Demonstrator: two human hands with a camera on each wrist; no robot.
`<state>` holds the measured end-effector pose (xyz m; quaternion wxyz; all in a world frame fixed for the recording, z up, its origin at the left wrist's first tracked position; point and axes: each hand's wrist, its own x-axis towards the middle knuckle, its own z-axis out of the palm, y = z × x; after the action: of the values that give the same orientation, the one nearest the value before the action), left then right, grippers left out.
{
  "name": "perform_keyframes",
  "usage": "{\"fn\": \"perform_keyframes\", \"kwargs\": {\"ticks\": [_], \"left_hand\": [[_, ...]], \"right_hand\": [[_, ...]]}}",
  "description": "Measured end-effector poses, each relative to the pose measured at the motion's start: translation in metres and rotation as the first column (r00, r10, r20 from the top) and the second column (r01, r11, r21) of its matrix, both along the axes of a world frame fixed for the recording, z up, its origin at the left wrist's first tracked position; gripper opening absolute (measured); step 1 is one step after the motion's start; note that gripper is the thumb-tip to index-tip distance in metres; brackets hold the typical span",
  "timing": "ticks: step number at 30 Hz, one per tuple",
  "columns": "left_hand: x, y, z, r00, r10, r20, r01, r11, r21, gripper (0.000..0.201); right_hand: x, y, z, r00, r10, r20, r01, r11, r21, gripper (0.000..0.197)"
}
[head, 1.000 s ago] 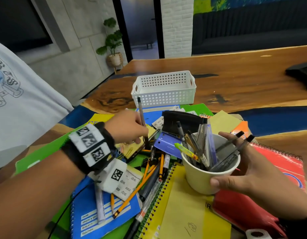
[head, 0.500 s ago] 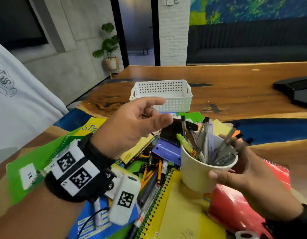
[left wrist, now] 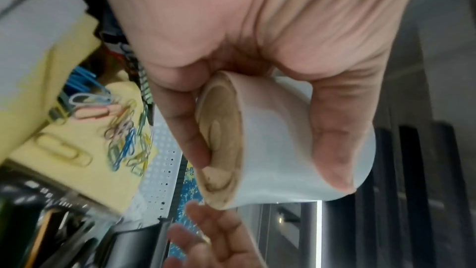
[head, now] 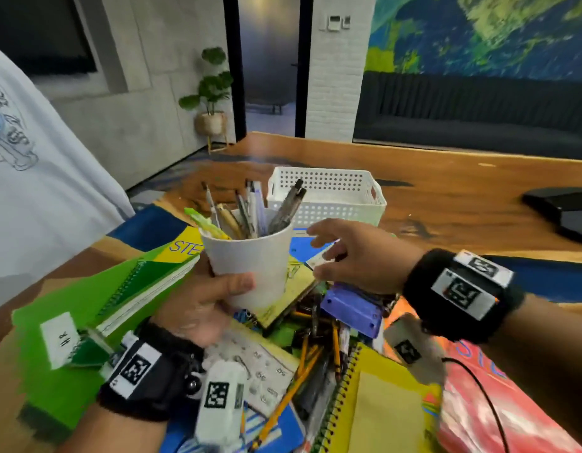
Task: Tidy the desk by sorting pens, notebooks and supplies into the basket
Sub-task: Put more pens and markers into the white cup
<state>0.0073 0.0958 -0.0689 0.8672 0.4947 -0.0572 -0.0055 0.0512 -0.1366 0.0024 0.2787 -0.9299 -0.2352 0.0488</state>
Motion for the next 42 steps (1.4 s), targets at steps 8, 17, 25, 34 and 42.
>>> {"fn": "perform_keyframes", "kwargs": {"ticks": [8, 17, 25, 34, 42], "left_hand": [[0.016, 0.021, -0.011, 0.998, 0.044, -0.042, -0.049, 0.989, -0.137, 0.119], [0.016, 0.017, -0.022, 0.999, -0.01, -0.04, 0.006, 0.996, -0.094, 0.087], [0.016, 0.014, -0.023, 0.995, -0.086, -0.047, 0.084, 0.995, -0.058, 0.093], [0.015, 0.017, -0.027, 0.987, -0.139, -0.082, 0.136, 0.99, -0.035, 0.103], [0.011, 0.015, -0.025, 0.984, -0.152, -0.096, 0.157, 0.986, 0.053, 0.113]], "right_hand": [[0.04, 0.054, -0.01, 0.96, 0.274, -0.062, -0.205, 0.534, -0.82, 0.033], [0.04, 0.07, -0.016, 0.968, 0.229, -0.104, -0.193, 0.406, -0.893, 0.033], [0.047, 0.051, -0.004, 0.968, 0.223, -0.112, -0.225, 0.588, -0.777, 0.014], [0.044, -0.015, 0.078, 0.978, -0.207, 0.025, 0.199, 0.963, 0.182, 0.013], [0.015, 0.017, 0.093, 0.99, 0.026, 0.137, -0.035, 0.997, 0.062, 0.005]]}}
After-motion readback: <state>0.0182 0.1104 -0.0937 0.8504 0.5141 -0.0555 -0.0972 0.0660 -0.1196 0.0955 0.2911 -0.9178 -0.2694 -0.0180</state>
